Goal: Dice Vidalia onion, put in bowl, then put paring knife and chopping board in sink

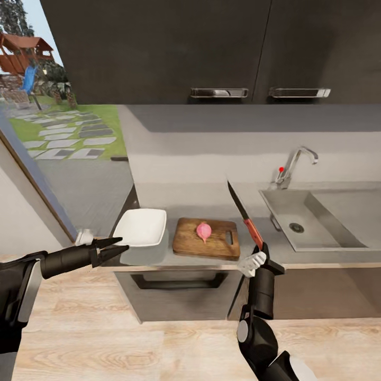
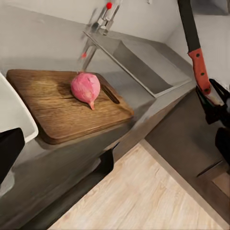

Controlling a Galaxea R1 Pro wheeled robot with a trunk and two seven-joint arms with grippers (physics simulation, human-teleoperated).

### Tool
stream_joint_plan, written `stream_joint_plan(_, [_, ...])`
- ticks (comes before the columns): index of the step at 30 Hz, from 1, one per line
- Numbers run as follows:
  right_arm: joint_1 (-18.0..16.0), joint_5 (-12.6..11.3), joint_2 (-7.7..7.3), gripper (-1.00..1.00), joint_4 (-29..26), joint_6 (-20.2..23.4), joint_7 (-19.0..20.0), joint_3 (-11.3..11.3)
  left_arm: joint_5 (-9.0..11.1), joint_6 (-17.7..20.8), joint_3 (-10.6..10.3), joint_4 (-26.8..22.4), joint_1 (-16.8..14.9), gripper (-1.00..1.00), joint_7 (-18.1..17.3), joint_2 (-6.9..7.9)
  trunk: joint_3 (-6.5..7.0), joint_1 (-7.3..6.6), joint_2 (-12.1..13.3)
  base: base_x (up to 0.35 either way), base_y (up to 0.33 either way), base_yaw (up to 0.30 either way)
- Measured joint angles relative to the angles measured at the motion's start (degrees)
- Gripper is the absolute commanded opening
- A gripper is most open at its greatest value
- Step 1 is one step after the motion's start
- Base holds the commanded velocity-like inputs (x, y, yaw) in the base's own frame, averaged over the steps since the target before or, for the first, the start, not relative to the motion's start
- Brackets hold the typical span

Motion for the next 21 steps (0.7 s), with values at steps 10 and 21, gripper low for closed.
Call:
stream_joint_plan(10, [6.4, 0.3, -4.82, -1.00, -0.9, 4.1, 0.5, 6.5, 1.3, -0.6, 0.2, 0.1, 0.0, 1.00, -2.1, -0.32, 0.00, 0.01, 0.0, 0.019, -0.006, 0.000])
stream_joint_plan(21, [6.7, 0.5, -6.85, -1.00, -1.0, 8.6, -1.9, 10.9, 1.8, -0.8, 0.6, 0.1, 0.0, 1.00, -4.1, -0.32, 0.00, -0.01, 0.0, 0.076, 0.127, 0.000])
